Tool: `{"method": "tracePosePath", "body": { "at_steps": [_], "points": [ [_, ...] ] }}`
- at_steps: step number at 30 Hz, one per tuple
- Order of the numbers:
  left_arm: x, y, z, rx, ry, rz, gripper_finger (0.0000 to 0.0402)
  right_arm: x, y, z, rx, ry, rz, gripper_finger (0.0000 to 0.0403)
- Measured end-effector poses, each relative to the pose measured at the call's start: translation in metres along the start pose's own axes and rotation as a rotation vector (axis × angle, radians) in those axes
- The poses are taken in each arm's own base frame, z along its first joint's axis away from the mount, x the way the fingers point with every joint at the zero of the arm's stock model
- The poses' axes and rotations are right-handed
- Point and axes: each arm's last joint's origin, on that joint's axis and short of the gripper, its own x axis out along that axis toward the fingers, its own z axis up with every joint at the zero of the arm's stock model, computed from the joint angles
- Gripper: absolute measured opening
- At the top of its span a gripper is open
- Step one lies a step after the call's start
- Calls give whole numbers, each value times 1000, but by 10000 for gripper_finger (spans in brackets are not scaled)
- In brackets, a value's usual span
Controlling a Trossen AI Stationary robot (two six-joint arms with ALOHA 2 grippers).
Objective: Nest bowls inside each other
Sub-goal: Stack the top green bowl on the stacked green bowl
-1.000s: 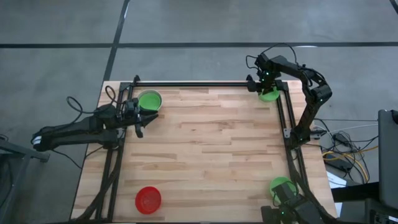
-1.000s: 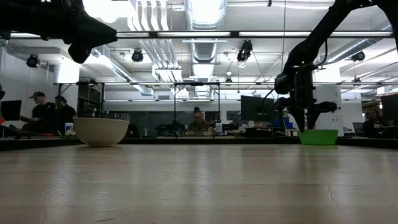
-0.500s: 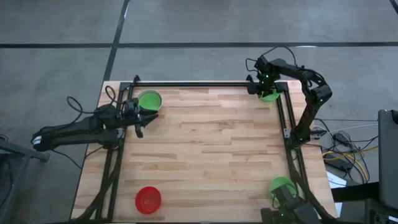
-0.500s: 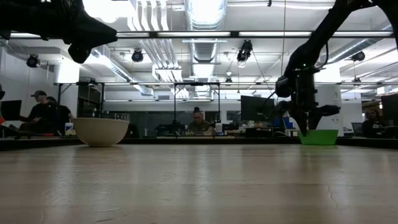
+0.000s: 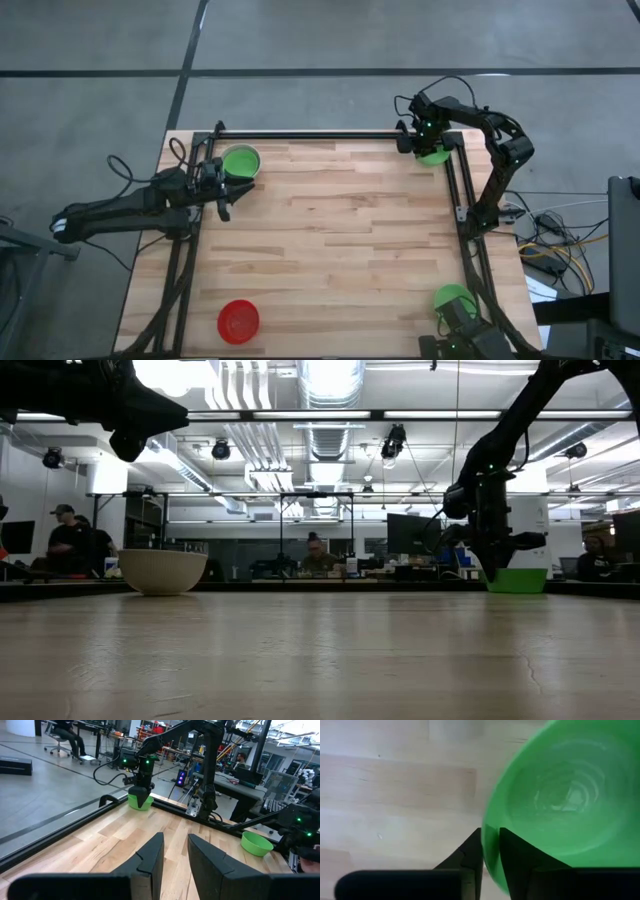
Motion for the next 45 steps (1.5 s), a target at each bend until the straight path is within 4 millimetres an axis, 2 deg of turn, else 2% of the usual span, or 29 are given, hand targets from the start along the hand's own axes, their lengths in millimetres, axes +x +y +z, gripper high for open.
{"method": "tracePosePath", "body": {
  "at_steps": [5, 14, 27, 35, 45],
  "points": [
    [0, 0, 0, 0, 0, 0, 92, -1, 0, 0, -1, -1, 10, 15],
    [0, 0, 0, 0, 0, 0, 92, -5, 4, 1, -28, -9, 22, 12],
    [0, 0, 0, 0, 0, 0, 92, -49, 35, -3, -162, -154, 115, 10],
    [0, 0, 0, 0, 0, 0, 92, -71, 66, -10, -291, -221, 156, 10],
    [0, 0, 0, 0, 0, 0, 92, -99, 114, -30, -528, -307, 189, 10]
  ]
}}
